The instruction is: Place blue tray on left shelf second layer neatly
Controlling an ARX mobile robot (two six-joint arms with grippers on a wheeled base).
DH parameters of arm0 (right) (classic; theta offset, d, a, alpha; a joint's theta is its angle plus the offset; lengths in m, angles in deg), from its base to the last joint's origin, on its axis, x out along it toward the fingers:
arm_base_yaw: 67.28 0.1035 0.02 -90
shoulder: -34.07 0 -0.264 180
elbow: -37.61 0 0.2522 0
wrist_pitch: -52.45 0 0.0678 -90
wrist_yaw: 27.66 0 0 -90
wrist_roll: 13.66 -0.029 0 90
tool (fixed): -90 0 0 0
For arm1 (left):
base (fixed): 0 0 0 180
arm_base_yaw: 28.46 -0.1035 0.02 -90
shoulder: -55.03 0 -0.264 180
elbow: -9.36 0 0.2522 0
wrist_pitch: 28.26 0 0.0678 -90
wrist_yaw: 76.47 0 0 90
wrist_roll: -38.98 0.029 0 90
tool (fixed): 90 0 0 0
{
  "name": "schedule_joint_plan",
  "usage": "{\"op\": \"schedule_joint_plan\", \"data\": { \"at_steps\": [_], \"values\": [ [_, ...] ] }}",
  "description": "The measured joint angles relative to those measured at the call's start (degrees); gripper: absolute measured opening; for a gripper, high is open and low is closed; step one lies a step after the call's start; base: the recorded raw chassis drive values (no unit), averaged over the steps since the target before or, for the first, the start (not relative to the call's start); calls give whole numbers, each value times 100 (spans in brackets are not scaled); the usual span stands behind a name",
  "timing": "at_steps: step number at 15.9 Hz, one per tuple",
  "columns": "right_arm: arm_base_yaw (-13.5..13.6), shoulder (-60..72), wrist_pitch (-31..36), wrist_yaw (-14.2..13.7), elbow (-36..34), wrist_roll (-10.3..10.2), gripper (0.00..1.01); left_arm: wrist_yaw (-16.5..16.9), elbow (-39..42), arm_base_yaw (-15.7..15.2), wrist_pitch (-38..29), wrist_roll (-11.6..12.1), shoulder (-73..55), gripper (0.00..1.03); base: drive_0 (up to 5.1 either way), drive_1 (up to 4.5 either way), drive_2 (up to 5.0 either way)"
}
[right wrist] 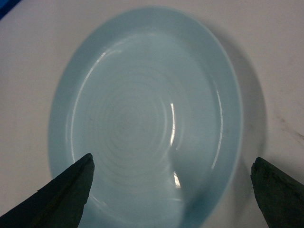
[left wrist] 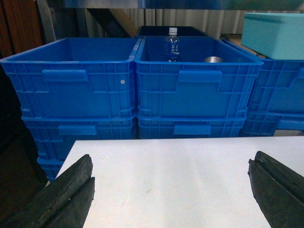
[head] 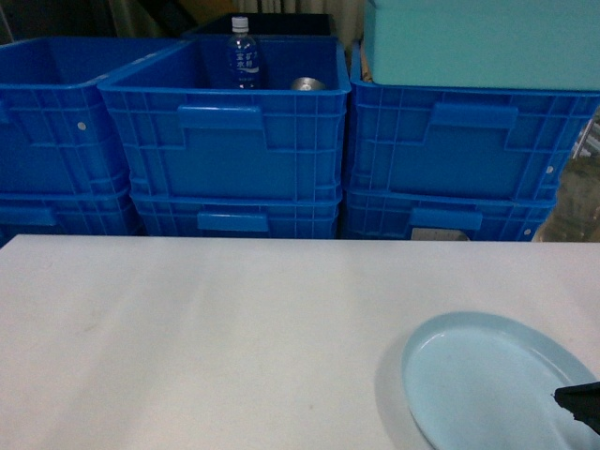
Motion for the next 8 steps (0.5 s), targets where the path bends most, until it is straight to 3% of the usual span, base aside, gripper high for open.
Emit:
{"op": "schedule_joint_plan", "data": {
  "at_steps": [4, 7, 8],
  "values": [
    [313, 254, 494, -79, -15, -470, 98, 0, 0, 0, 0, 0, 0, 98, 0, 0, 0],
    [352, 431, 535, -251, 111, -562, 96, 0, 0, 0, 0, 0, 0, 98, 0, 0, 0],
    [393, 492, 566, -387, 131, -549, 85, 0, 0, 0, 0, 0, 0, 98, 0, 0, 0]
  ]
}}
